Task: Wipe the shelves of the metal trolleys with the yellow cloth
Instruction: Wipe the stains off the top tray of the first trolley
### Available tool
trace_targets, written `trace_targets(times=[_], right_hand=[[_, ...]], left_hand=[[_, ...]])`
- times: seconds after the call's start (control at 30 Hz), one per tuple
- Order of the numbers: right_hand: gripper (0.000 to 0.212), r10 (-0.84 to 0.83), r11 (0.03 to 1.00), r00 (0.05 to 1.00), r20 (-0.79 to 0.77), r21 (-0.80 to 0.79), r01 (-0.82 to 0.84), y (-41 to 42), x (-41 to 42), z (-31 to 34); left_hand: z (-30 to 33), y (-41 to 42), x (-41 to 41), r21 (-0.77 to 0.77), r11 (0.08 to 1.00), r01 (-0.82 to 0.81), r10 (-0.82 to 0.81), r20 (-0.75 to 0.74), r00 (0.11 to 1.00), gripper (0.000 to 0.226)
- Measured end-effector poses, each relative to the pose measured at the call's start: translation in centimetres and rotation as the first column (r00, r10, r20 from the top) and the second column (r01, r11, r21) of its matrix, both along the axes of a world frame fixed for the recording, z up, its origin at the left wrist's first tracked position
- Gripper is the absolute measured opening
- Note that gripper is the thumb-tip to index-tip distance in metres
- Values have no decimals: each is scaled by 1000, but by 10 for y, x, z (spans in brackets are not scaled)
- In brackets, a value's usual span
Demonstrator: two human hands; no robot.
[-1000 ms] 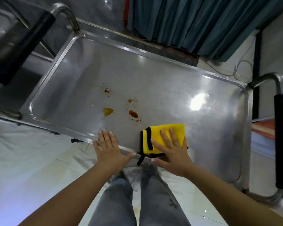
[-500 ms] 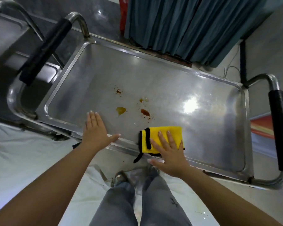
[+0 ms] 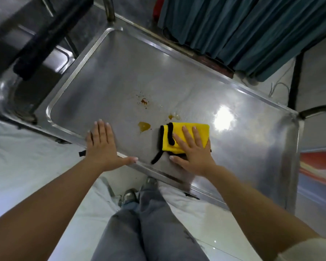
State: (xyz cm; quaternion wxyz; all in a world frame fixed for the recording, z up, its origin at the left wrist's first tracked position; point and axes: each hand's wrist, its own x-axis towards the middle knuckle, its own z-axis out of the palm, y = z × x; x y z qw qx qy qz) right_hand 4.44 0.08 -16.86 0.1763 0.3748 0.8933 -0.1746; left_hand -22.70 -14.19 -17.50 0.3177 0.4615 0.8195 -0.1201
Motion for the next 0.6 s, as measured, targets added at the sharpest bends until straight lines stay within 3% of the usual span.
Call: trace_targets(times=[0.43, 0.6], right_hand=[[78, -71, 997, 997, -34, 40, 72, 186, -101, -16], [84, -216, 976, 975, -45, 4, 217, 221, -137, -12]], left_hand=[[-1, 4, 4, -49, 999, -24, 21, -47, 999, 145], [-8, 6, 10, -6, 999, -38, 37, -79, 996, 143]])
